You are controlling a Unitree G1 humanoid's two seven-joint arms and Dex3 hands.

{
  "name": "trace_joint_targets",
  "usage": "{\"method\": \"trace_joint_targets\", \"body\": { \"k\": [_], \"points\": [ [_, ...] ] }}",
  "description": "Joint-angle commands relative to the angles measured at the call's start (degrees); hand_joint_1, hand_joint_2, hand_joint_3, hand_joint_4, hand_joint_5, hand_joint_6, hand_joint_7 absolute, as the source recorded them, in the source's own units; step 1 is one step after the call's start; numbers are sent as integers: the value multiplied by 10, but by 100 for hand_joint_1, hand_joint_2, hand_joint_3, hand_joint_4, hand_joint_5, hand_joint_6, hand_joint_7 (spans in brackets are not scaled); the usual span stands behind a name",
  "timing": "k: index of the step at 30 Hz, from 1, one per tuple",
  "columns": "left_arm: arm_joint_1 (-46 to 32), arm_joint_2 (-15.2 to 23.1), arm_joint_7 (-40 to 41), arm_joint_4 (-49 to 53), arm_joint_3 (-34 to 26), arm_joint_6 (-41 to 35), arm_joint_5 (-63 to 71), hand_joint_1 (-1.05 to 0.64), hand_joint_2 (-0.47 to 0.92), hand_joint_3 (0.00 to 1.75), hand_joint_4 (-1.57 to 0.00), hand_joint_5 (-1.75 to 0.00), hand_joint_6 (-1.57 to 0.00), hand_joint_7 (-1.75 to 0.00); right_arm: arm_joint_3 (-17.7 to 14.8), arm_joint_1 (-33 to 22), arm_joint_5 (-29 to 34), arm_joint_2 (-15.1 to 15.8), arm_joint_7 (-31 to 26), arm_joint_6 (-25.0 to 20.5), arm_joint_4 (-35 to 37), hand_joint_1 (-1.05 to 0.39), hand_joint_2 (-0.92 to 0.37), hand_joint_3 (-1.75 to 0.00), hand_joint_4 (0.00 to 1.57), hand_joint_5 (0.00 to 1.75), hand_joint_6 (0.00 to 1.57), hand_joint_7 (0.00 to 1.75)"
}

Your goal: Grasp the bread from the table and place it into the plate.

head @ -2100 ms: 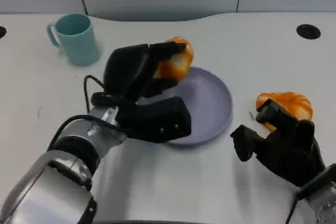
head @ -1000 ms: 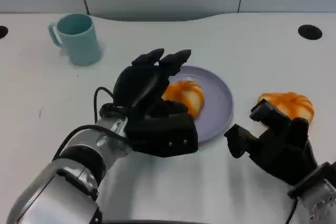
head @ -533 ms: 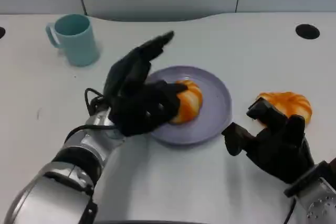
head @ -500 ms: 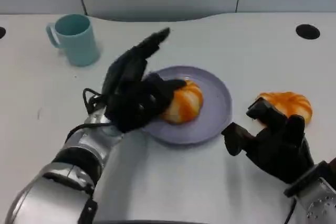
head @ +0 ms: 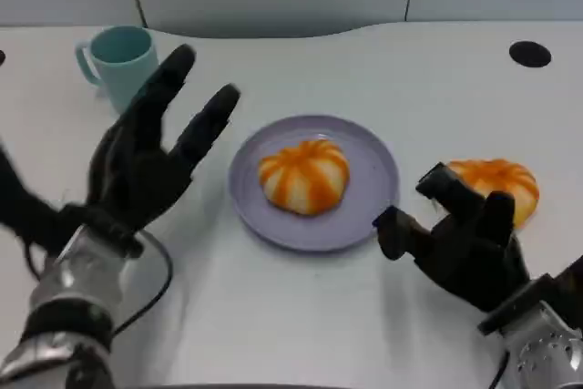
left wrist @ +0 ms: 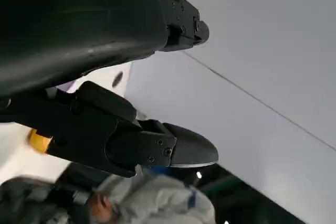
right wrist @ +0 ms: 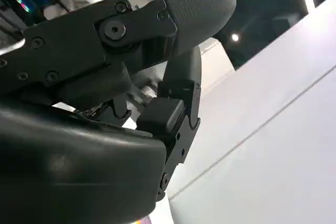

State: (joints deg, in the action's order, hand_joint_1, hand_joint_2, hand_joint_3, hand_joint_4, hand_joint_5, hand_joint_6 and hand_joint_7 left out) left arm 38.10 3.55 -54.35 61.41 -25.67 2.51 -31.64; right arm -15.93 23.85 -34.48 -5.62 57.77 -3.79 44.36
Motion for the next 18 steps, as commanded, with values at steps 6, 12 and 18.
{"method": "trace_joint_targets", "body": {
  "k": [6,12,18],
  "points": [
    [-152,-7,-33,-88,13,-3,0,-83,92,42,-11,-70,-26,-6,-18,43,4,27,7,10,51,-73,-92,-10,88,141,88,80],
    [-170,-24,3,-63,23,35,22,-82,92,41,-18,-73,-37,-9,-29,80,11,51,30,23,118,-73,-92,-10,89,139,89,75],
    [-153,-29,11,-34,22,54,27,-80,92,35,-20,-74,-43,-9,-38,99,27,57,44,51,156,-74,-92,-13,87,150,90,79]
  ]
}}
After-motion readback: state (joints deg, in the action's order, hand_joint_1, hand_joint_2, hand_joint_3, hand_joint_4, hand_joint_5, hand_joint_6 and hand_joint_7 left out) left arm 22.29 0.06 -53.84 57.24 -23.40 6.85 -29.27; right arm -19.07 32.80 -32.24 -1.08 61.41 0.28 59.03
